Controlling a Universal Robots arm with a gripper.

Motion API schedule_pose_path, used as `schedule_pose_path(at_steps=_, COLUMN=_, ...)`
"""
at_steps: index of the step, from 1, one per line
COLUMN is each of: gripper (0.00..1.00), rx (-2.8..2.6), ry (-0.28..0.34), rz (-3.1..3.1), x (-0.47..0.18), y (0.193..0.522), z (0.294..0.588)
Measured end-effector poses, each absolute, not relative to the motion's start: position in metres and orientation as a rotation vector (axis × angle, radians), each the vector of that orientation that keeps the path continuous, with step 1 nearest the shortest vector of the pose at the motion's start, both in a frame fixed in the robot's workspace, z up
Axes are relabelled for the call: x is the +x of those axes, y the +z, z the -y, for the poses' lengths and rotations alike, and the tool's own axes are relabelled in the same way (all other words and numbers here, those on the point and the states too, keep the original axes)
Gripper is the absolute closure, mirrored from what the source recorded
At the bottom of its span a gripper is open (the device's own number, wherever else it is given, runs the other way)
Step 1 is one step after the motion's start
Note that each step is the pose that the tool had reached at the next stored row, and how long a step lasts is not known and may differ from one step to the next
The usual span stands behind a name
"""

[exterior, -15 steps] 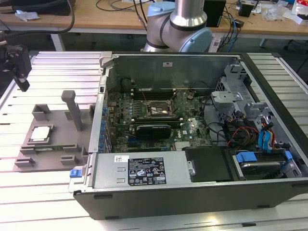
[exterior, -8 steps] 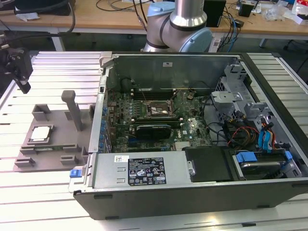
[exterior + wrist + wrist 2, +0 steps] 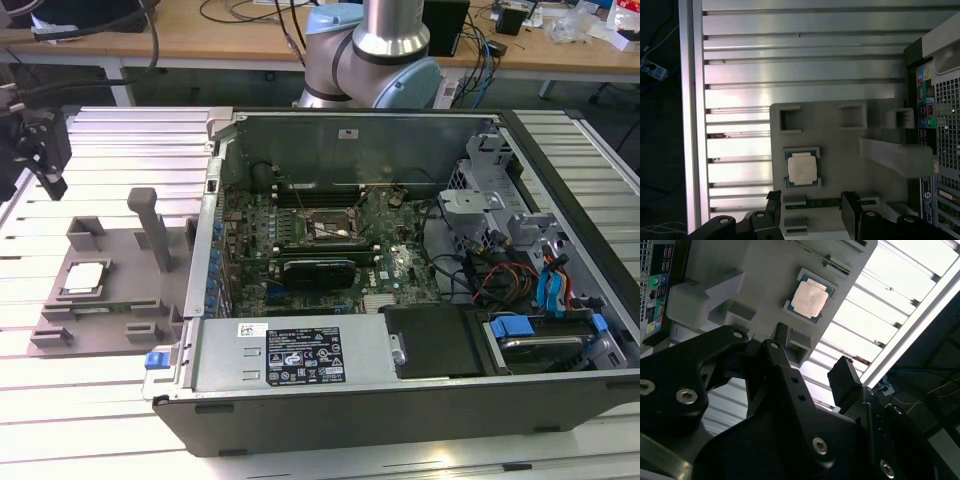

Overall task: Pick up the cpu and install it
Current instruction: 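Pick up the cpu and move it towards the insertion slot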

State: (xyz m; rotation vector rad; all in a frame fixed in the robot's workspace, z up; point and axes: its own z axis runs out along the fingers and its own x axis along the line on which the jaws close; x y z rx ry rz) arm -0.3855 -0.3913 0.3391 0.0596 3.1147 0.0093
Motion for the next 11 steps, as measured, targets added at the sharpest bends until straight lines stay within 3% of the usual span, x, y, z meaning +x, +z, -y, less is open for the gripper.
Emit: schedule_pose_path(at_steps=11, gripper=0.4, rx=0.06, ry=0.009, rz=-3.115, x=-0.386, y=0.328, z=0.391)
